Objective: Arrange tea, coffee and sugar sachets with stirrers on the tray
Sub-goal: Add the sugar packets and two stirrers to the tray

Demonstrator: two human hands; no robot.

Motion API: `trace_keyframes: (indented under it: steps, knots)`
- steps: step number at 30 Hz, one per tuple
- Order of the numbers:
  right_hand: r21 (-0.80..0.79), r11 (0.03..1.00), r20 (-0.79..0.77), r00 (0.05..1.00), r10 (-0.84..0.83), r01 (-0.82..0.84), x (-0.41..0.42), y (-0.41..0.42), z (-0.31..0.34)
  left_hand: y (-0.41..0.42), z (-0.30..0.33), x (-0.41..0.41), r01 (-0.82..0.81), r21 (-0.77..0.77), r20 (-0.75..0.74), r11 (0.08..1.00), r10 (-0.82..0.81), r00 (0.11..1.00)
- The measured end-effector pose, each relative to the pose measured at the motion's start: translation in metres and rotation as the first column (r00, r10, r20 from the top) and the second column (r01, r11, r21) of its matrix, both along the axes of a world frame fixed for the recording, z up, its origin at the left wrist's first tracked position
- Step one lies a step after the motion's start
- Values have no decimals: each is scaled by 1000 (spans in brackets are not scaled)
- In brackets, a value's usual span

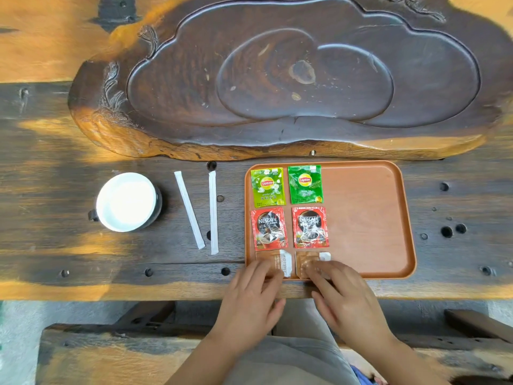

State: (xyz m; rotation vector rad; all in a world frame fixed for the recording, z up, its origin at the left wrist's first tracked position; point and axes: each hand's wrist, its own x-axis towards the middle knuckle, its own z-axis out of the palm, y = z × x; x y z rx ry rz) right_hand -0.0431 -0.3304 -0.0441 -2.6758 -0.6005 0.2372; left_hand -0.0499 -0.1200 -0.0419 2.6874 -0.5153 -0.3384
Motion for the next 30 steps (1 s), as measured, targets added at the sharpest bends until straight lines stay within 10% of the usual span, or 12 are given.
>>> trace_keyframes:
  steps: [17, 22, 30]
  knots:
    - [-51, 998, -47, 998, 32, -35, -3, 0, -2, 0, 1, -5, -9, 67, -76, 998, 14, 997]
    - [35, 999, 39, 999, -10, 8, 20, 23, 18, 25, 20, 13, -274, -109, 52, 955, 281, 958]
    - [87, 990, 79, 991, 106, -113, 86, 105, 25, 83, 23, 55, -601, 33, 75, 798, 598, 798]
